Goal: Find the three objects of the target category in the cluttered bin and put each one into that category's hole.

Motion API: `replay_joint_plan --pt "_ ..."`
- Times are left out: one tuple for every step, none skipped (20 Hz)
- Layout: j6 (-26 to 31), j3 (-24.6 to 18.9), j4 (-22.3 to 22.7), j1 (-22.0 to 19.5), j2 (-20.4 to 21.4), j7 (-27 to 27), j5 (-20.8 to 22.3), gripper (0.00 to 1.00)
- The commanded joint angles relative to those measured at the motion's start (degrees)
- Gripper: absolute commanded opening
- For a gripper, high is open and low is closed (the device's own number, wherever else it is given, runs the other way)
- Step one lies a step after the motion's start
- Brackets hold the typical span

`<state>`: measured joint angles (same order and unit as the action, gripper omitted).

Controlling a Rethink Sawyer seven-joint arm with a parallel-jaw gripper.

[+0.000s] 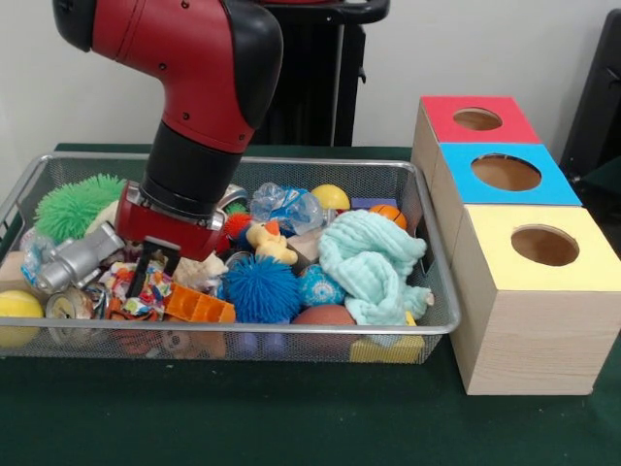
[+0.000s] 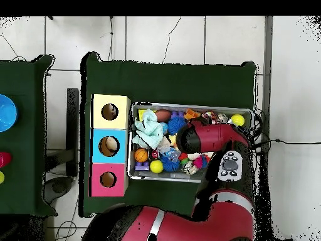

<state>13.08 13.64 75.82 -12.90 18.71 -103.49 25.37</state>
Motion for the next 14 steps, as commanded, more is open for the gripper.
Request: replay_joint_plan --pt "-7.55 -0.73 -5.26 -1.24 -5.50 -9.30 -1.02 0.00" --pt "-7.46 -0.49 -4.86 -1.06 -5.17 -9.26 -0.94 0.00" --pt "-7.70 0.18 -3.98 -0.58 -4.85 -10.10 -1.27 0.00" --pt "-7.94 0.86 -3.10 -0.10 -4.52 -10.93 -1.60 0.00" --pt "-8.12 1.82 -1.09 0.88 -3.49 -12.21 -2.06 0.00" --pt "-7.04 2.17 2.17 1.91 -0.96 -13.01 -2.54 0.00" --pt "-3.31 1.34 6.40 2.79 3.79 -12.15 -3.18 0.00" --pt "0.42 0.50 10.63 3.68 8.54 -11.29 -3.83 0.00" --pt "5.45 -0.11 13.67 4.71 13.05 -9.92 -5.19 0.00" --pt "9.82 -0.31 15.57 5.81 16.46 -9.15 -6.67 0.00" --pt "13.89 0.39 16.49 7.41 18.92 -9.07 -8.07 0.00" --pt "17.96 0.84 16.95 8.58 20.71 -8.83 -9.34 0.00" --pt "21.85 2.07 16.56 10.28 21.76 -9.00 -10.34 0.00" --pt "25.04 2.40 16.20 11.18 22.76 -8.91 -11.35 0.00"
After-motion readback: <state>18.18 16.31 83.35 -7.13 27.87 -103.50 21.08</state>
